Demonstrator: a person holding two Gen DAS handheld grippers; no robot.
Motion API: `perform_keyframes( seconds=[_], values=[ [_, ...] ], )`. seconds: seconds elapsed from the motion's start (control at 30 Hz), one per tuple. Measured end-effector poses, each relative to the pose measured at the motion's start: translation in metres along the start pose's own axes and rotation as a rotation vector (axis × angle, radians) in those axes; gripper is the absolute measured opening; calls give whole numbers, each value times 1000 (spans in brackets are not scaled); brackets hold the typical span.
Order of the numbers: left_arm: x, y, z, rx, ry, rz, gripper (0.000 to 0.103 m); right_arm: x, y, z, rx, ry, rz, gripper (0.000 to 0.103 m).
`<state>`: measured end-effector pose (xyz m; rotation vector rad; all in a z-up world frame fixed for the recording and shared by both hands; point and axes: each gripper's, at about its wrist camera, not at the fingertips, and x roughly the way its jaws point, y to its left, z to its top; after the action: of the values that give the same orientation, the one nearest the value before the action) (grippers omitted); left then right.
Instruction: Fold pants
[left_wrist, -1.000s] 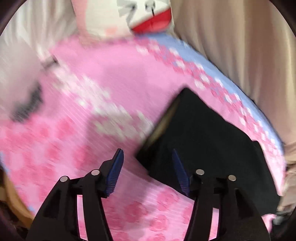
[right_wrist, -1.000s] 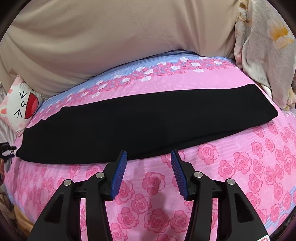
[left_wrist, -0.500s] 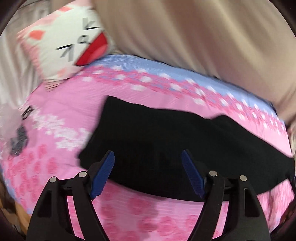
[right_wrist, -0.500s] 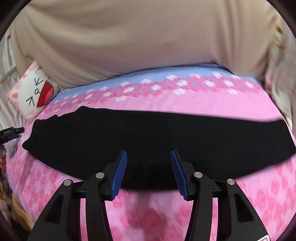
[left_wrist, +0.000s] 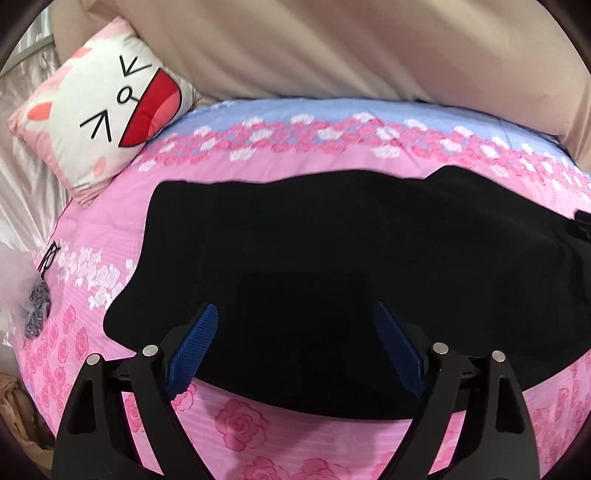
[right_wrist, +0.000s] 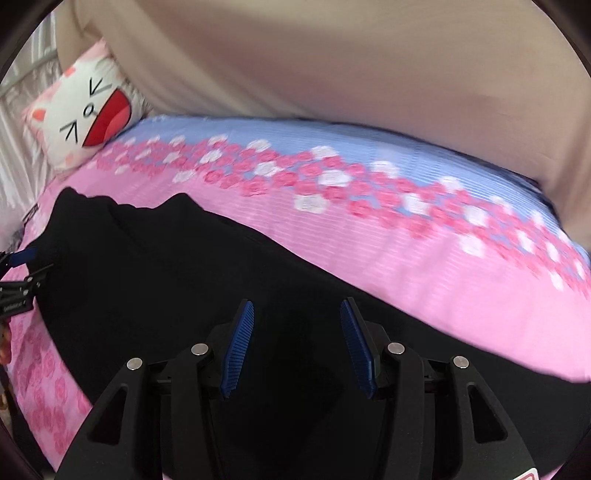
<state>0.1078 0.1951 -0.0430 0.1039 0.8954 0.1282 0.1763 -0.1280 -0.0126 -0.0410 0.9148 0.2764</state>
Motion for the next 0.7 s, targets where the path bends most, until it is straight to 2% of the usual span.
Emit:
perform_keyframes(
  seconds=[0.1,0.17,0.2,0.23,0.27,0.3,0.33,0.37,0.43,0.5,0.57,0.63,0.7],
  values=[
    [9,6,-4,-3,30,-3,84,24,23,25,-53,19,15,50],
    [14,8,-7,-6,44,-12,84,41,44,44,-93,35,75,53],
    [17,10,-10,-8,51,-23,84,48,54,50,-117,39,86,63],
    [17,10,-12,-10,48,-29,85,60,71,58,-167,46,82,67],
    [17,11,-13,-11,42,-32,85,67,80,62,-196,45,64,66],
    [17,12,-14,-11,37,-37,85,81,93,64,-241,56,39,47],
    [17,12,-14,-12,37,-41,86,89,100,64,-263,78,56,24],
    [17,13,-14,-16,36,-49,86,93,102,66,-259,88,81,18],
    [16,16,-12,-23,35,-56,86,93,97,82,-221,70,71,3],
    [17,16,-13,-24,28,-60,86,98,82,96,-146,51,68,3],
    [19,14,-13,-17,20,-49,88,118,79,96,-107,106,97,6],
    [18,14,-13,-21,17,-46,88,101,83,95,-125,63,106,12],
    [14,16,-13,-27,17,-57,88,53,58,93,-38,-34,173,15]
  ],
)
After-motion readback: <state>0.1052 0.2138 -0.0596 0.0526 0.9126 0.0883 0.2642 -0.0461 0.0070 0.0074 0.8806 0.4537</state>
